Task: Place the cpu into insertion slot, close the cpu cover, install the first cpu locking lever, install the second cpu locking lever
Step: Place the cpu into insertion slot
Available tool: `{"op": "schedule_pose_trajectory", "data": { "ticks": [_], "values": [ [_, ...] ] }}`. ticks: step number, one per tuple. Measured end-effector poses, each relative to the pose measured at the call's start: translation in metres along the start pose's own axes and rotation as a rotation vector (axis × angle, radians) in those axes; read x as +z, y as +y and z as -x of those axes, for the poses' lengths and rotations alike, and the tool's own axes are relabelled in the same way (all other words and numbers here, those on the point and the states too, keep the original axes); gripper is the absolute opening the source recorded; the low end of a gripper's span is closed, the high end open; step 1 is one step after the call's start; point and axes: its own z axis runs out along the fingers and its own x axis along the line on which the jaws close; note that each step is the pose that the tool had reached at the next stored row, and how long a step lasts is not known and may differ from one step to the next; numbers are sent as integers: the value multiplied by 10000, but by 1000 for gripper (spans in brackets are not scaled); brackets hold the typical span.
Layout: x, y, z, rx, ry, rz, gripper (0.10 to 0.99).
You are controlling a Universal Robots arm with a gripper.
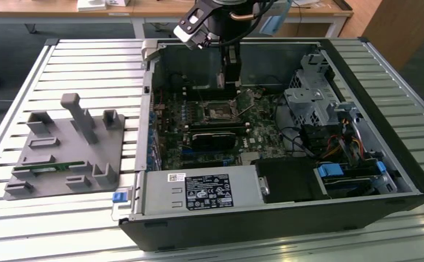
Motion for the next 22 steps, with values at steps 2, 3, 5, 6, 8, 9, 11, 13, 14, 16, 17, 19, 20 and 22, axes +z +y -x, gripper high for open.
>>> {"op": "schedule_pose_trajectory", "data": {
  "ticks": [2,3,5,6,8,9,11,13,14,16,17,19,20,22],
  "values": [
    [8,-1,0,0,0,0,537],
    [11,-1,0,0,0,0,537],
    [18,-2,0,0,0,0,537],
    [22,-2,0,0,-1,0,537],
    [28,-3,1,0,-1,0,537],
    [31,-3,1,0,-1,0,537],
    [38,-3,1,0,0,0,537],
    [45,-4,1,0,0,0,537],
    [49,-4,1,0,0,0,537],
    [59,-5,1,0,0,1,537],
    [65,-6,1,0,0,0,537],
    [81,-7,1,1,-9,2,537],
    [88,-8,2,-1,-9,11,537],
    [106,-10,2,0,-5,71,537]
  ]
}}
